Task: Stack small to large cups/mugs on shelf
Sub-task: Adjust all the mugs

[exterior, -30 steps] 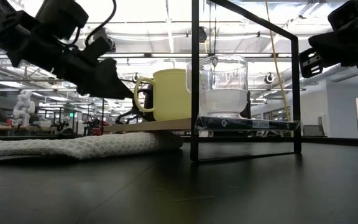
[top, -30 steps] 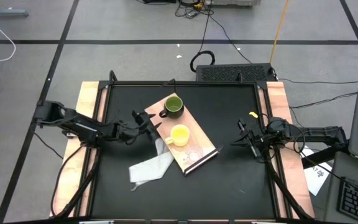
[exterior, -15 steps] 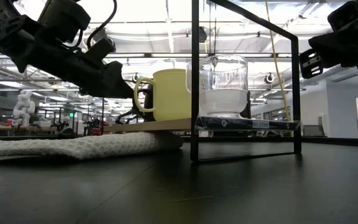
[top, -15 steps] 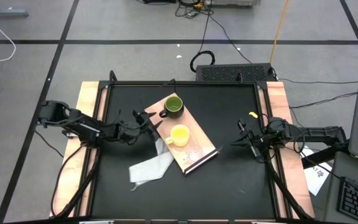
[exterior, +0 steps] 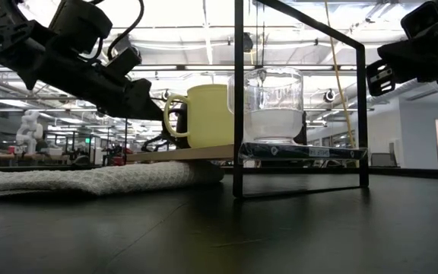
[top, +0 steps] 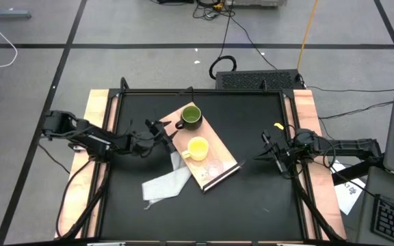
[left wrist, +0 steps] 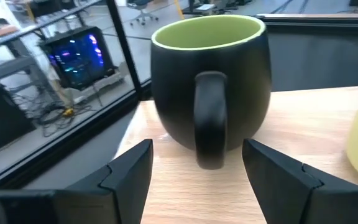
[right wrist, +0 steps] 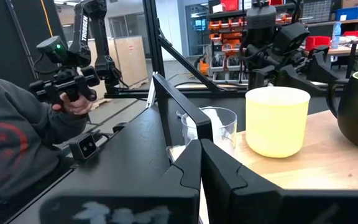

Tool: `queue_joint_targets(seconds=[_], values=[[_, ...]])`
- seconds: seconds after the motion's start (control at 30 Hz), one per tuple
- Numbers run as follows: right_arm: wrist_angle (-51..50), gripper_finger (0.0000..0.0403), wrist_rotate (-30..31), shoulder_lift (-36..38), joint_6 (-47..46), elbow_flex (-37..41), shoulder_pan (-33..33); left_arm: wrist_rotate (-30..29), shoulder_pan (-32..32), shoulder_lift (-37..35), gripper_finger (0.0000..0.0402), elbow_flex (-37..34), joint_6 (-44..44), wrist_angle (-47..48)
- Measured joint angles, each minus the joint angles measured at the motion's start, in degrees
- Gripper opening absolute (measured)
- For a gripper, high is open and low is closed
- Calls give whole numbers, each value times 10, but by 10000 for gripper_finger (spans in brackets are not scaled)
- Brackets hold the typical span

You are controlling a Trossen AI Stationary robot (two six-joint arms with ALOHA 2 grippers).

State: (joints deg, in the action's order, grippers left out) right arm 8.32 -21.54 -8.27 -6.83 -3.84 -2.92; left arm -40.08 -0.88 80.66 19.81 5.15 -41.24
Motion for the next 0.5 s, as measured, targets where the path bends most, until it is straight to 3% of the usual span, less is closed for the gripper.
queue_joint_targets(seconds=[0.2, 0.5], values=[[4, 0, 0, 0, 0, 8, 0, 71, 22, 0, 250, 0, -14, -14], [5, 0, 0, 0, -2, 11, 0, 88, 39, 0, 250, 0, -23, -25]])
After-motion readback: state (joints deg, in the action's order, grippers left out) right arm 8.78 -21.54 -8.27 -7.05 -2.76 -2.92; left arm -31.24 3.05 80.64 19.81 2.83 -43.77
